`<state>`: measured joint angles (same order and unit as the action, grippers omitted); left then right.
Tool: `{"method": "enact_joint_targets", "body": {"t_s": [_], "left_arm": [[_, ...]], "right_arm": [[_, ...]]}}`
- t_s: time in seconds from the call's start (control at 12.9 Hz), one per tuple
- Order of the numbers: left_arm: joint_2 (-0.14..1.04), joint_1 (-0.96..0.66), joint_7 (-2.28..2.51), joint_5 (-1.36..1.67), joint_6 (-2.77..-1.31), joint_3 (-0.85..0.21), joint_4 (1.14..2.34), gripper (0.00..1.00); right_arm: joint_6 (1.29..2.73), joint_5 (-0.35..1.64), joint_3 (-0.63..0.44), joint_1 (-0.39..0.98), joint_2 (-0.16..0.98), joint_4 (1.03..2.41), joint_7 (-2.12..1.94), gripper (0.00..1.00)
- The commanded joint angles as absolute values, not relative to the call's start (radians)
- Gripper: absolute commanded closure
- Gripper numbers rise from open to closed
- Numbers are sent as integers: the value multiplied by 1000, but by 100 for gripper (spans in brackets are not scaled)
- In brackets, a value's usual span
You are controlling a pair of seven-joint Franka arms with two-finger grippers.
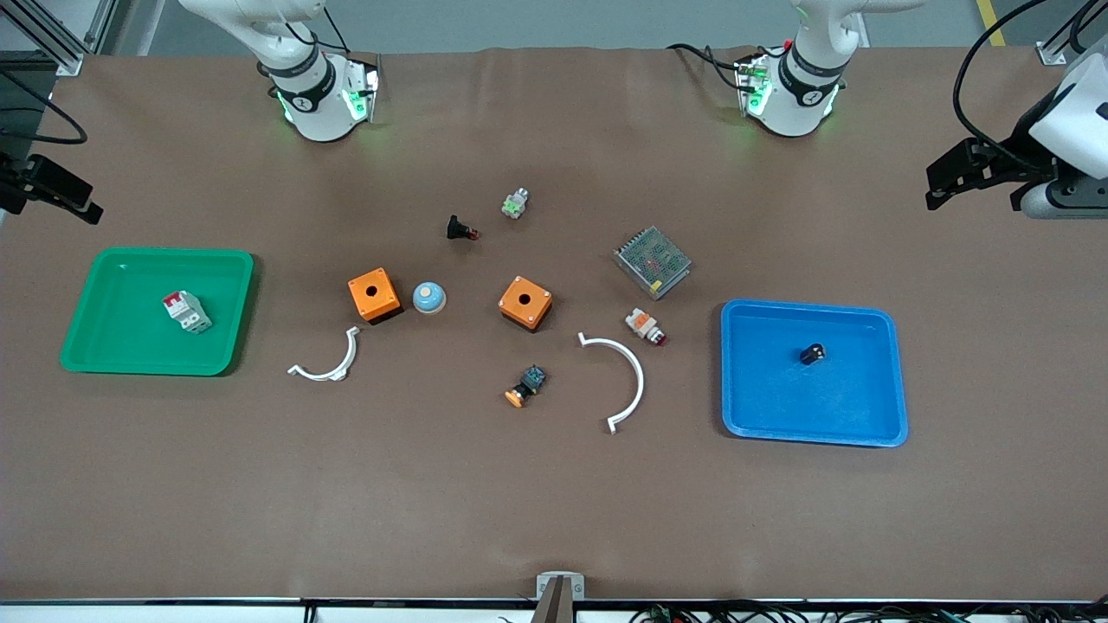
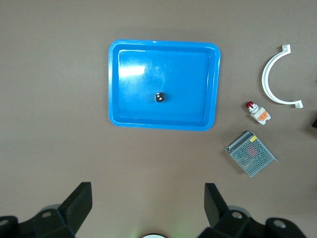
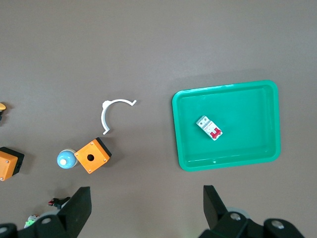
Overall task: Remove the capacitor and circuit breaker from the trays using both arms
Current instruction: 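Reach the left gripper to the capacitor while the right gripper reaches the breaker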
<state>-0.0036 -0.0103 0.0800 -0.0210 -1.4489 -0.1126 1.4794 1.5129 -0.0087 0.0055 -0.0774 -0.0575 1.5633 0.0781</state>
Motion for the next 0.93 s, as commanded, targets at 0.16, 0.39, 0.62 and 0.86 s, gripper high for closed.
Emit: {"method": "enact_joint_targets", "body": {"t_s": [0.16,0.39,0.62,0.86], "left_arm": [[14,-8,74,-20,-1430,-112,1456,0],[61,0,69,-12,-1446,-107,1459,0],[94,5,71,-20,-1637,-104,1608,0],[113,15,72,-21,-1965,-104,1840,0]], "right_arm": [[1496,-11,14,-86,-57,1562,75,0],[1497,-11,14,-89,-52,1577,77,0],[1511,-21,12,-92,-31,1607,16,0],[1581,-26,9,-164,78,1656,-182,0]]}}
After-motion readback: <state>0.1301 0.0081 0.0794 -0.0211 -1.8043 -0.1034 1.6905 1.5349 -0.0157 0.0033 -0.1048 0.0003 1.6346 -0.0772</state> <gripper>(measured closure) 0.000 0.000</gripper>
